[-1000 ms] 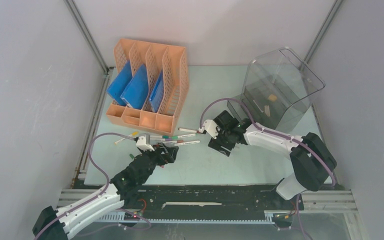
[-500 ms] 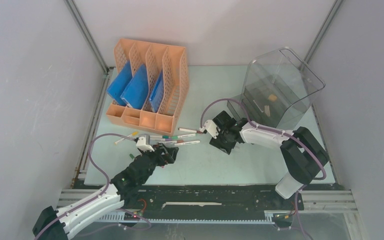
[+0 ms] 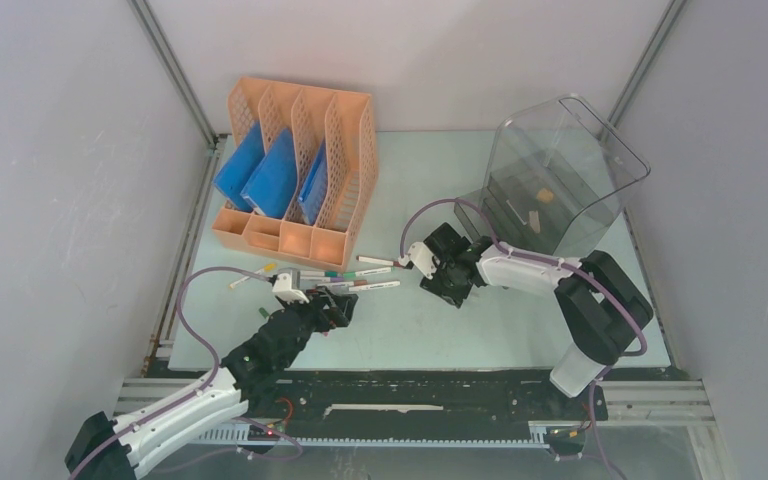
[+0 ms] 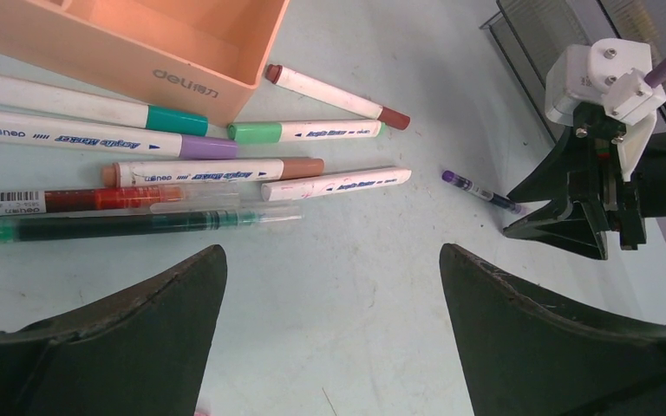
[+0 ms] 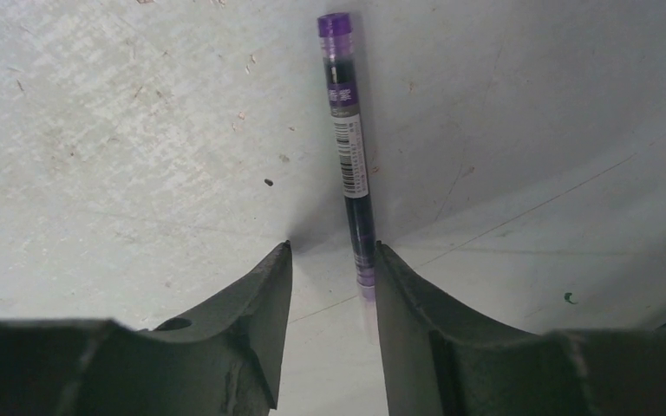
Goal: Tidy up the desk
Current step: Pick up the stationery from the center of the board, then place the stationery in the drawer.
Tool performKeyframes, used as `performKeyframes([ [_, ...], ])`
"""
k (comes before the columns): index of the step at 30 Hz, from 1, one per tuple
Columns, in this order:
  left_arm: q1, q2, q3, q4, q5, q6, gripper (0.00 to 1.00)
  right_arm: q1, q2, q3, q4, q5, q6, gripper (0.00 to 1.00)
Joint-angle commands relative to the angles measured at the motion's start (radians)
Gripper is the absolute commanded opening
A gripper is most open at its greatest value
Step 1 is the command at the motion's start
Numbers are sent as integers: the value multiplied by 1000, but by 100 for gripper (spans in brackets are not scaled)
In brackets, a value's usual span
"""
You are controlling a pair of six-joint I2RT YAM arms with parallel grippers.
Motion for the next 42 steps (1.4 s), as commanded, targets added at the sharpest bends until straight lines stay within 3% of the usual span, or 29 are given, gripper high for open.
performKeyframes([
  [1,5,1,-6,32,6,-13,100,-5,18,26,1,-19,9,45],
  [12,5,7,-3,36,10,-12,100,6,23,33,-13,-32,6,29],
  [18,5,10,-4,37,15,-14,100,10,19,41,-27,-42,3,10],
  [25,5,6,-6,35,24,-19,100,11,-24,50,-42,-75,-2,0],
  [36,5,12,-6,32,25,-19,100,24,-188,51,-62,-118,-31,0],
  [42,5,17,-4,33,23,-16,100,0,-364,34,-55,-114,-61,0],
])
